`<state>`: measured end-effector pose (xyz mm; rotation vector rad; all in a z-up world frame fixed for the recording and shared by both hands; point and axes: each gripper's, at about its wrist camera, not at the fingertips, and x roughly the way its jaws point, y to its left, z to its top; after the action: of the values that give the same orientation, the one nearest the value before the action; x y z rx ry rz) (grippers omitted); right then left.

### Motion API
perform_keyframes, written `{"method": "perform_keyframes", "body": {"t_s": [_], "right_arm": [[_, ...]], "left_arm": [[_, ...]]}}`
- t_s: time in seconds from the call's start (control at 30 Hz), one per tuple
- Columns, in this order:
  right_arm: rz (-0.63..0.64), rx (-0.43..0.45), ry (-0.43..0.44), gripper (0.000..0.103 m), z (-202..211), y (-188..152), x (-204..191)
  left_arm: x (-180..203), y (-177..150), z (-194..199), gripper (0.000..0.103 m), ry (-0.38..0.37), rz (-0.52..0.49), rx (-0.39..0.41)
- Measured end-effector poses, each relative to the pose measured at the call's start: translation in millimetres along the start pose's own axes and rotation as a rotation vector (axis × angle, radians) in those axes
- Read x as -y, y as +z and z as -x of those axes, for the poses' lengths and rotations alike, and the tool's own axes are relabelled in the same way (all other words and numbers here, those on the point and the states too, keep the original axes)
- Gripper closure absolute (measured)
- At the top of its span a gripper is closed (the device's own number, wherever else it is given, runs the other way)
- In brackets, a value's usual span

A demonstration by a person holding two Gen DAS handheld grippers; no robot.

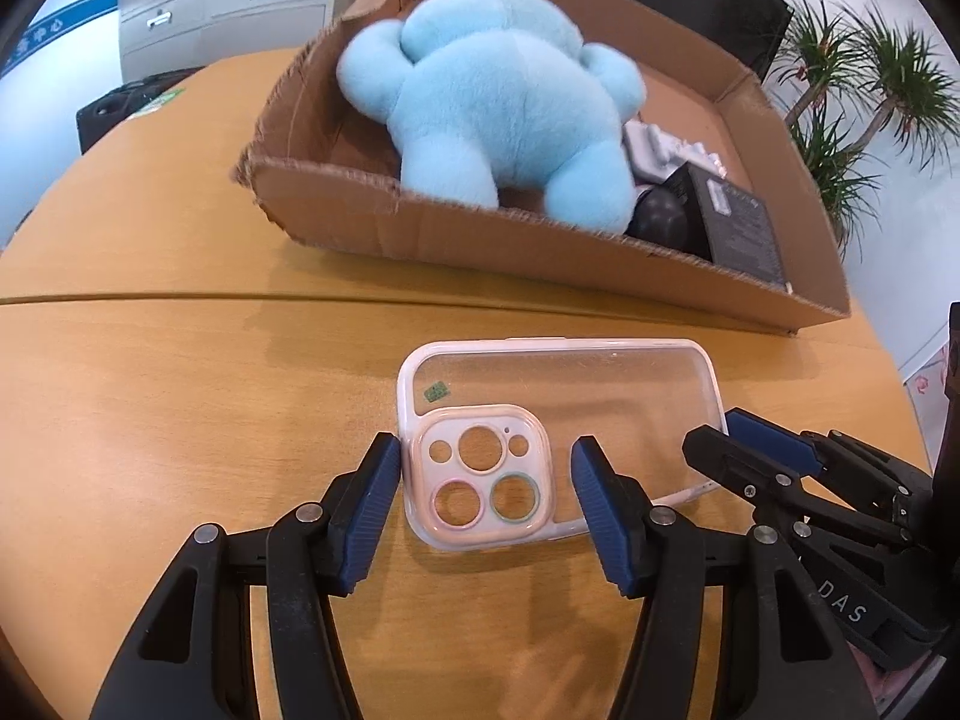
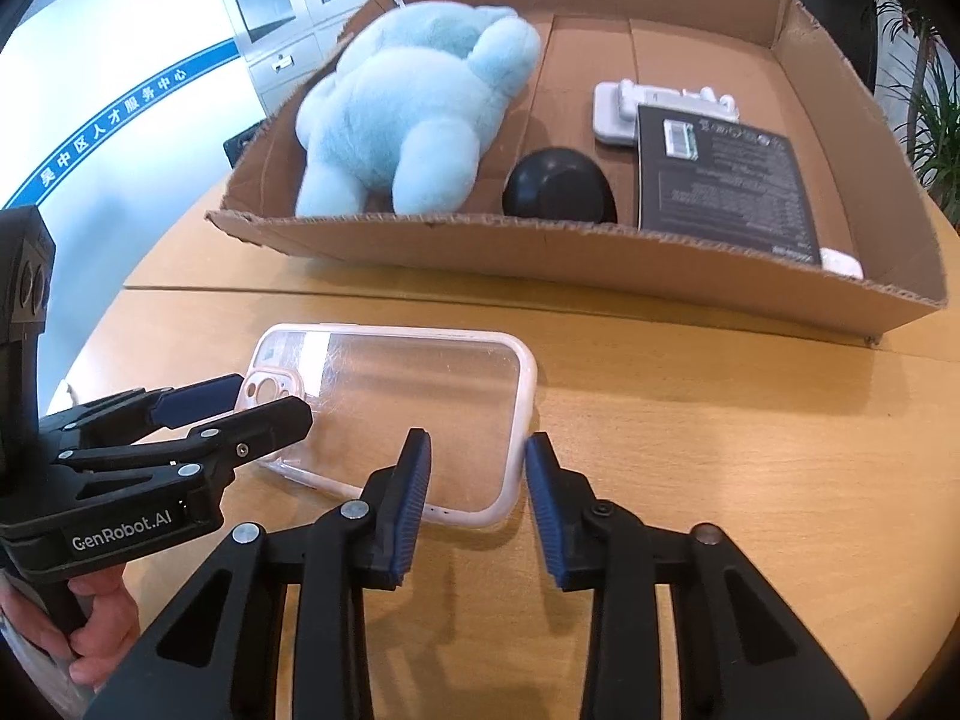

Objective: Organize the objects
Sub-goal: 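Lift the phone case with both grippers and carry it over the box, then lower the phone case into the box and open both grippers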

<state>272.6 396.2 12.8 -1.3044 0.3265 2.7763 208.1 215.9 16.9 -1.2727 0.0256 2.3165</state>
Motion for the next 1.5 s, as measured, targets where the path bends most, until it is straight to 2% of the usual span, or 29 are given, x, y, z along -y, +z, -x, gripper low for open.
{"method": "perform_keyframes", "body": {"t_s": [0.33, 0.73, 1.07, 1.3, 1.5], "right_arm": [[0.020, 0.085, -0.020, 0.073, 39, 11, -5], [0.020, 0.168, -0.070, 0.073, 69, 41, 13], [-0.012, 0.206, -0.109, 0.073, 73, 68, 42], [-0.026, 0.206, -0.141, 0.073, 61, 90, 62], [-0.033, 0.200, -0.161, 0.073, 43, 113, 74]], "left_arm": [[17, 11, 42, 0.045, -0.003, -0.031, 0.080], [57, 55, 58, 0.045, -0.025, -0.106, 0.142], [88, 94, 47, 0.045, -0.036, -0.149, 0.158], [106, 123, 21, 0.045, -0.024, -0.188, 0.143], [108, 153, -3, 0.045, -0.024, -0.176, 0.137]]}}
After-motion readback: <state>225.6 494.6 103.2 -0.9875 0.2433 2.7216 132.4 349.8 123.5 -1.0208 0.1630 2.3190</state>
